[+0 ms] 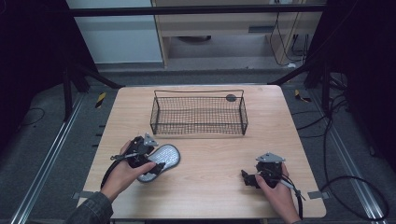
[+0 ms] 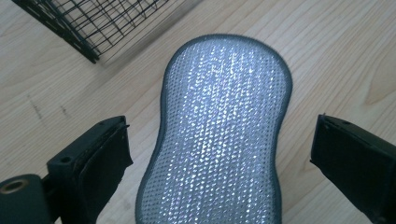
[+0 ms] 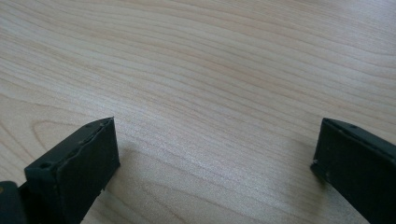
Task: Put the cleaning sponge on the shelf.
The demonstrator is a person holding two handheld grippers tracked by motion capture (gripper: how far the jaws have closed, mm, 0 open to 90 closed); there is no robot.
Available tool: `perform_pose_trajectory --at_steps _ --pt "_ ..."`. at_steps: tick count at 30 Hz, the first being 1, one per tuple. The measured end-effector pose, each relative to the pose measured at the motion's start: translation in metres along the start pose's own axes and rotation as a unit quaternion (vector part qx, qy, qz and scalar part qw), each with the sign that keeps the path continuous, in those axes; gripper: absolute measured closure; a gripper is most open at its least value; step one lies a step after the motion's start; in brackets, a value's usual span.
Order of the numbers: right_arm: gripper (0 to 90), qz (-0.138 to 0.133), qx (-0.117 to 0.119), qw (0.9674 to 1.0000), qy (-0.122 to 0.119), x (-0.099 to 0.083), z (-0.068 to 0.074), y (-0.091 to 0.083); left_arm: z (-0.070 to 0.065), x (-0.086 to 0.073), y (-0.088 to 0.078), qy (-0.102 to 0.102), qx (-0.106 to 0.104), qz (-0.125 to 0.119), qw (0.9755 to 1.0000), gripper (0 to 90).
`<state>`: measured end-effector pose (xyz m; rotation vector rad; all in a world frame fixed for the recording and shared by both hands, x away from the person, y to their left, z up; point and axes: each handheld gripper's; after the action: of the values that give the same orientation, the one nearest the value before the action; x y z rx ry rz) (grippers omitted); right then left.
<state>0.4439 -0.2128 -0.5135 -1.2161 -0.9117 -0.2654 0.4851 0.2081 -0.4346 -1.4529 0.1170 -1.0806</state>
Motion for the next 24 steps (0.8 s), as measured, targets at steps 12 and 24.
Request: perform_pose_trajectory --at_steps 12,24 --pt "0.4 0.000 0.000 1.0000 0.001 0.000 0.000 0.000 -0.002 0.002 0.006 0.029 -0.018 0.045 0.9984 3.8" --pt "0.4 0.001 0.000 1.0000 -0.001 0.000 0.000 0.000 0.002 0.005 0.026 0.047 -0.037 0.088 0.9943 3.7"
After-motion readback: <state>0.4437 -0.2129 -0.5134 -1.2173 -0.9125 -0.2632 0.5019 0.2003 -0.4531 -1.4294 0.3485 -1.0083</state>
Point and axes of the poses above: each handheld gripper's, and its own axes: y roughly forward along the jaws, x roughly out of its top, z roughly to its left, and after that the axes turned 5 degrees about x, right-handed
